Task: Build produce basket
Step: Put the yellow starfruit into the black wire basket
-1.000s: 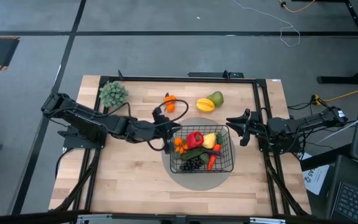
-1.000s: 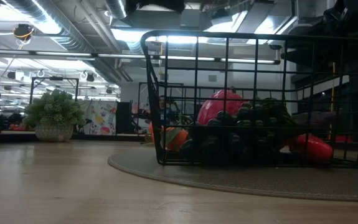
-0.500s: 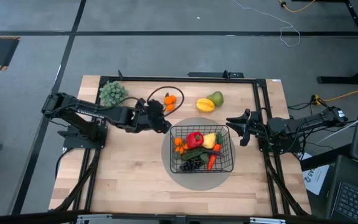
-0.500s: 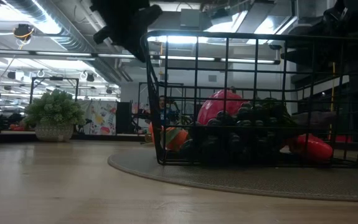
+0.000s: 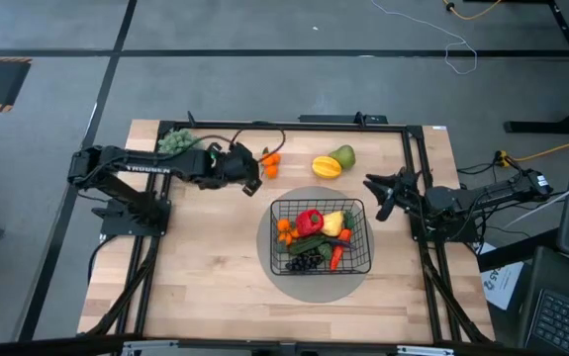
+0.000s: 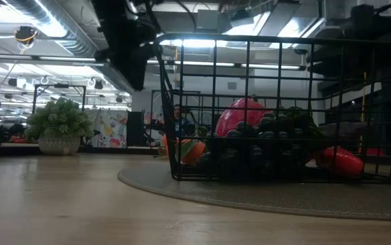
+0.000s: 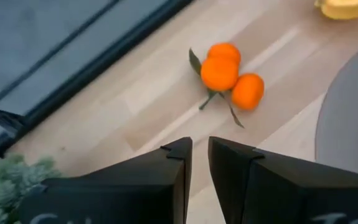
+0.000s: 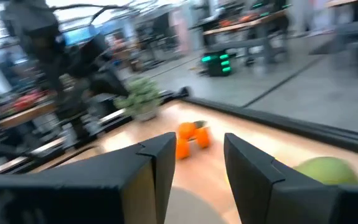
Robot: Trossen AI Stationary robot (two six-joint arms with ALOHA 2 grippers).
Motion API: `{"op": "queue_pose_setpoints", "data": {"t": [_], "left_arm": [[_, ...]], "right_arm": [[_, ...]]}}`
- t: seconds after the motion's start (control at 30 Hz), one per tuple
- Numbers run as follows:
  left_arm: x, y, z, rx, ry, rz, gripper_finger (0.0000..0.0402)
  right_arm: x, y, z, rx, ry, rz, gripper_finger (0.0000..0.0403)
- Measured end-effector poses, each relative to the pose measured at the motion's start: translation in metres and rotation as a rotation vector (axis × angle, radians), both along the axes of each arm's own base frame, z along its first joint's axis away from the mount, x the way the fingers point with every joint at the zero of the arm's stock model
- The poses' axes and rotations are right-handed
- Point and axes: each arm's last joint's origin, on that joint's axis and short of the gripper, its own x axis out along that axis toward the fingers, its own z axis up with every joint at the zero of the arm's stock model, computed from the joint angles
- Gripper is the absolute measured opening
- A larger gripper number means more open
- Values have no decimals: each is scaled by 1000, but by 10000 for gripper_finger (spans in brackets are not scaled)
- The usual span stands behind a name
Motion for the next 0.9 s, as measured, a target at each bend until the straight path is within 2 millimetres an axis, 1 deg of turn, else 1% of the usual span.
{"op": "queue_pose_setpoints", "data": {"t": [0.1, 0.17, 0.3, 0.4, 0.5, 0.77, 0.9], "left_arm": [[3, 13, -11, -36, 64, -7, 41], [5, 21, -18, -55, 93, -2, 41], [11, 36, -38, -137, 153, 8, 41], [13, 46, -51, -147, 207, 43, 41], [15, 52, -62, -148, 246, 64, 41], [10, 53, -65, -136, 319, 84, 41], [-2, 58, -66, -135, 431, 104, 41]], "right_arm": [[-1, -2, 0, -1, 0, -77, 131], [-1, -2, 0, 2, -2, -93, 131], [-1, -2, 0, 11, -8, -71, 131], [0, -1, 0, 25, -16, -29, 131], [0, 0, 0, 27, -16, -10, 131], [0, 0, 0, 45, -26, 16, 131], [0, 0, 0, 45, -26, 15, 131]]}}
